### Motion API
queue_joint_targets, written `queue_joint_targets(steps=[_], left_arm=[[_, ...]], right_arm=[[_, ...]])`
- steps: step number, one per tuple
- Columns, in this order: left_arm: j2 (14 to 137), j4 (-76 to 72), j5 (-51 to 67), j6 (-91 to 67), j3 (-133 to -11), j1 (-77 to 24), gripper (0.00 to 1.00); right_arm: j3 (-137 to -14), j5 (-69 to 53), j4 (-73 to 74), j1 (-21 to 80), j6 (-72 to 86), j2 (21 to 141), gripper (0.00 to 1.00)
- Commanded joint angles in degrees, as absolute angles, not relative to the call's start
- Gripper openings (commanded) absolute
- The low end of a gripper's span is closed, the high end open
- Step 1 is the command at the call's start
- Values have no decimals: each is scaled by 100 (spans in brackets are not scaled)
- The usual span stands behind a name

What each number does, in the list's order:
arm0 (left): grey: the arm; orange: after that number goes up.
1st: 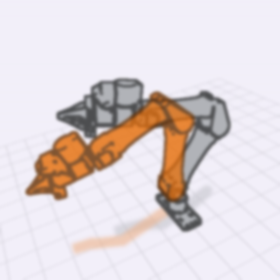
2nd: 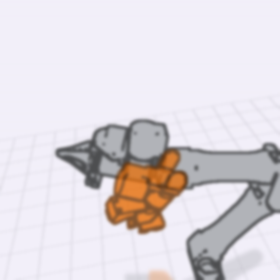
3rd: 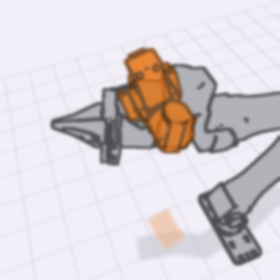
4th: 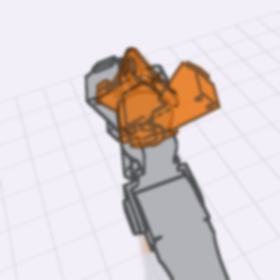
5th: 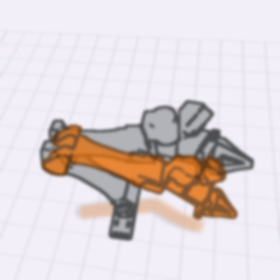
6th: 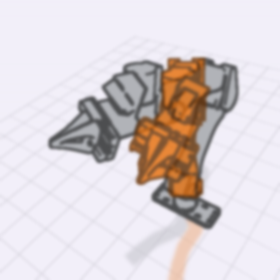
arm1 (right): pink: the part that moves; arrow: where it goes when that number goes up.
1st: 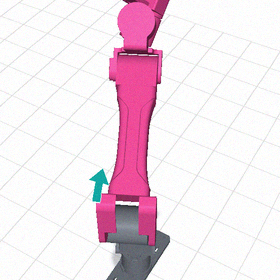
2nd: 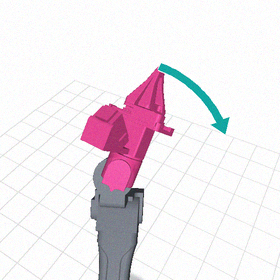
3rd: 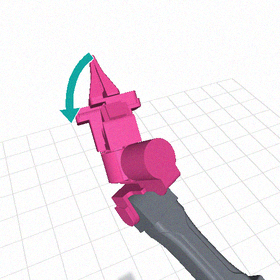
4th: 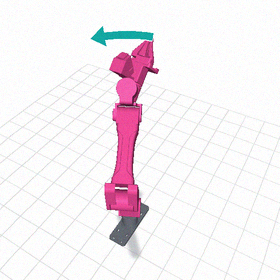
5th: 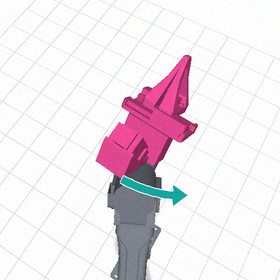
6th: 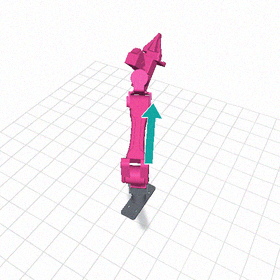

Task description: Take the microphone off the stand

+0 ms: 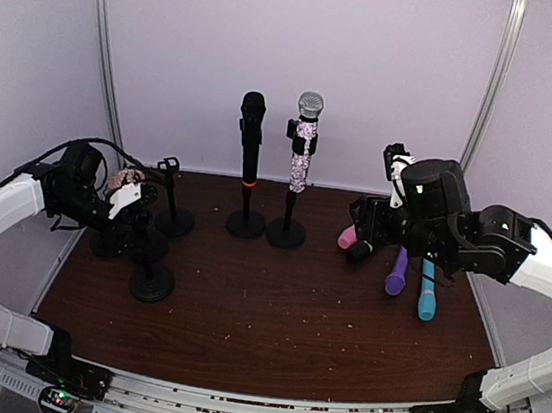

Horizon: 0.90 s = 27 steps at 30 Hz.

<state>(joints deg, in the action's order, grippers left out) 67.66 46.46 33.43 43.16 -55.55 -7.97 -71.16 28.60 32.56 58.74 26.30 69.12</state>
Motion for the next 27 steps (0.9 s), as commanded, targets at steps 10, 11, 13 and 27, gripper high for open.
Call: queue_joint_targets(steps=[10,11,13,27], left_arm=[[6325,5932,3584,3754,-7127,-728,98],[6355,6008,3598,3626,-7332,-729,98],[6449,6132,3563,3353,-7783,-736,98],[7394,5933,3969,2123,-9171,-736,98]], right_arm=[[-8451,2660,3105,5328,2074,7946,86],[-8735,2609,3091,5270,1980,8129,86],[-9219,2532,3082,5195,1739,8527,87],[-12220,2520,3453,4877,911,11264,90]])
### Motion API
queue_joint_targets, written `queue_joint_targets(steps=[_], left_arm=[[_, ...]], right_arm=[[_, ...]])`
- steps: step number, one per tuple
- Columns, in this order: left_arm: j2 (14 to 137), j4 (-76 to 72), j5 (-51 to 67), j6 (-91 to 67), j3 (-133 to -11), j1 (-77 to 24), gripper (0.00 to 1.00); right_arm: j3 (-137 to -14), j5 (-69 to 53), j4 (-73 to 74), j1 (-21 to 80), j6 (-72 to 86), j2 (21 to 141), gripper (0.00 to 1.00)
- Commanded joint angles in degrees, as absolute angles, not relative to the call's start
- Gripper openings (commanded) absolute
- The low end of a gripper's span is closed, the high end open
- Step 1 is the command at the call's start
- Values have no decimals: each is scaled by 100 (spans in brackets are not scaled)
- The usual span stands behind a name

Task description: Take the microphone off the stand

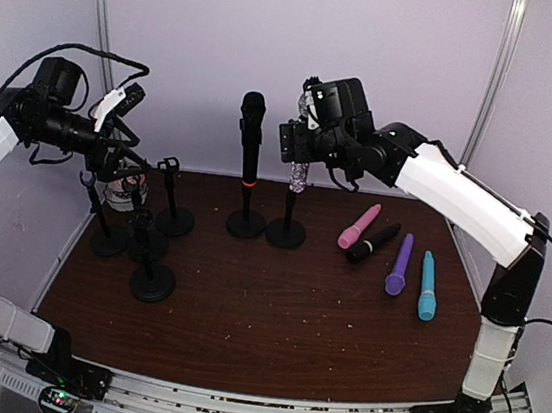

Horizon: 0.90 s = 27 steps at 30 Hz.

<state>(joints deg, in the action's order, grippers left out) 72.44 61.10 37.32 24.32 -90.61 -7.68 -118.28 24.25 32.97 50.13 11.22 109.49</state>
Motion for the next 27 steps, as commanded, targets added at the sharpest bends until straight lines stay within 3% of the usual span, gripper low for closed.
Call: queue_joint_targets(steps=[1,12,16,21,27], left_arm=[[7418,5933,3980,2131,-9175,-738,98],[7357,5535,4110,2081,-8823,-738,98],[7339,5414,4206,2019,-8740,-738,98],[7298,5292,4282,2008,-8635,-733,98],[7172,4863,4525,1770,-8348,-746,98]], right_arm=[[-12220,2549,3413,4851,899,11320,89],[-12243,2525,2785,4720,703,11551,75],[-12369,2291,2765,4721,714,11610,60],[-12234,2194,2849,4787,750,11452,35],[-11537,2216,2777,5011,651,10832,18]])
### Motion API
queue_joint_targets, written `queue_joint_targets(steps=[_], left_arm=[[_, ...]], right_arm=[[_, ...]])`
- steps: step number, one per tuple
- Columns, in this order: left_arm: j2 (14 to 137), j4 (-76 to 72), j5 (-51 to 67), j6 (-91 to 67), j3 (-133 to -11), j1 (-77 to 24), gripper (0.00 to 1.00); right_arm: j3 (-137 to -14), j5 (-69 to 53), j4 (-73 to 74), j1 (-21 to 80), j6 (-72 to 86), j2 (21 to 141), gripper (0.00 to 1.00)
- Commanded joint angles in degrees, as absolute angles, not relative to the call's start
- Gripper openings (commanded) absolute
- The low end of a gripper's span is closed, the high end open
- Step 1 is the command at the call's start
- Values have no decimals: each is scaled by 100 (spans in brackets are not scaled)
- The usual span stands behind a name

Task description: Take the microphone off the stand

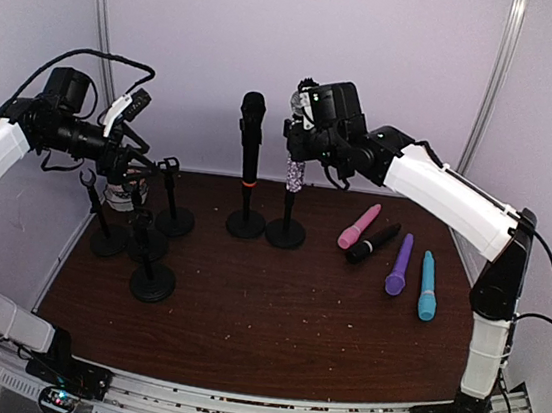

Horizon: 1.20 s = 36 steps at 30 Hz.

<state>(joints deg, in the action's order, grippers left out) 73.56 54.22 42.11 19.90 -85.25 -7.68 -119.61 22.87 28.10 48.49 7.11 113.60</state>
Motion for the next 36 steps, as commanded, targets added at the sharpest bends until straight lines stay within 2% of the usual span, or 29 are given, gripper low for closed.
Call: queue_joint_targets(steps=[1,5,10,14,15,18,19,21,23,27,32,36], left_arm=[[7150,4800,4559,1744,-8301,-763,98],[7137,4772,4631,1806,-8209,-948,98],[7185,4773,4572,1895,-8139,-1264,97],[7273,4769,4451,1916,-8192,-1474,97],[7297,4772,4433,1916,-8211,-1517,97],[7347,4777,4406,1899,-8251,-1580,97],[7349,4777,4395,1892,-8257,-1602,97],[7343,4774,4362,1877,-8257,-1608,97],[7296,4772,4340,1849,-8253,-1608,97],[7164,4825,4286,1907,-8231,-1606,98],[7079,4922,4207,2018,-8187,-1613,98],[7058,4922,4180,2030,-8165,-1612,98]], right_arm=[[-11388,2199,2744,5053,644,10693,17],[-10757,1981,2579,5196,713,10136,13],[-10003,1442,2364,5337,870,9441,13],[-9684,1482,2294,5407,888,9035,13],[-9664,1560,2325,5408,880,9010,18],[-9706,1800,2411,5374,879,9074,67],[-9730,1841,2412,5344,875,9136,79],[-9844,1886,2353,5271,842,9294,90],[-10066,1815,2332,5144,819,9544,95],[-10775,1864,2451,4895,729,10228,99],[-11620,2092,2413,4747,536,11007,98],[-12019,2375,2303,4683,454,11406,94]])
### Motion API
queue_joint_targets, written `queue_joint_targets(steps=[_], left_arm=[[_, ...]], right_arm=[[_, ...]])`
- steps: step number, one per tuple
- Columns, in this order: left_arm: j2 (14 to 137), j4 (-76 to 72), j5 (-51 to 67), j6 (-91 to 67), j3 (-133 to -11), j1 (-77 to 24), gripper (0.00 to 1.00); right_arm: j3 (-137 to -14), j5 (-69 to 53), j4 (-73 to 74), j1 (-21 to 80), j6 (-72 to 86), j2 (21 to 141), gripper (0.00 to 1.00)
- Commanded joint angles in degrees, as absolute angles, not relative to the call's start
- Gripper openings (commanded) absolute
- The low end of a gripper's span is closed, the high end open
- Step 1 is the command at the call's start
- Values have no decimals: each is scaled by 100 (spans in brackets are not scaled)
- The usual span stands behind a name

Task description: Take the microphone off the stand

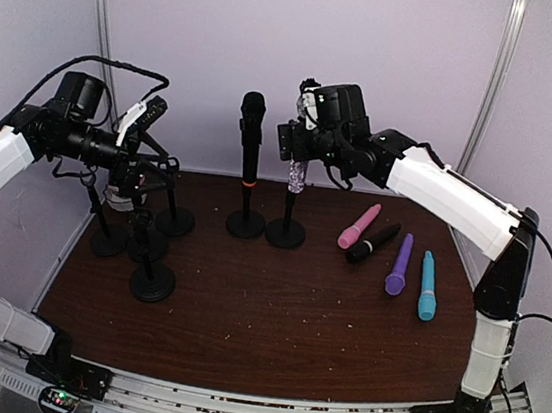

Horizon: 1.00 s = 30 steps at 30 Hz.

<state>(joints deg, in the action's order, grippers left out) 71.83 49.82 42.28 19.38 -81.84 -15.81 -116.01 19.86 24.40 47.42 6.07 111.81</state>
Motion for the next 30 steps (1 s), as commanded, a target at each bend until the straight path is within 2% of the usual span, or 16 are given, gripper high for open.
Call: queue_joint_targets(steps=[1,6,17,21,24,30], left_arm=[[7051,4922,4175,2030,-8165,-1604,98],[7057,4963,4128,2089,-8174,-1610,98],[7118,4983,4109,2145,-8147,-1613,98],[7136,4983,4146,2136,-8156,-1608,98],[7166,4983,4195,2120,-8171,-1617,98],[7321,4983,4223,2126,-8253,-1828,98]], right_arm=[[-12034,2412,2231,4677,426,11454,93],[-12101,2439,1983,4669,278,11591,80],[-11915,2205,2095,4698,213,11142,28],[-11675,1941,2170,4735,225,10759,15],[-11254,1719,2146,4779,281,10369,11],[-10253,959,2022,4901,523,9460,9]])
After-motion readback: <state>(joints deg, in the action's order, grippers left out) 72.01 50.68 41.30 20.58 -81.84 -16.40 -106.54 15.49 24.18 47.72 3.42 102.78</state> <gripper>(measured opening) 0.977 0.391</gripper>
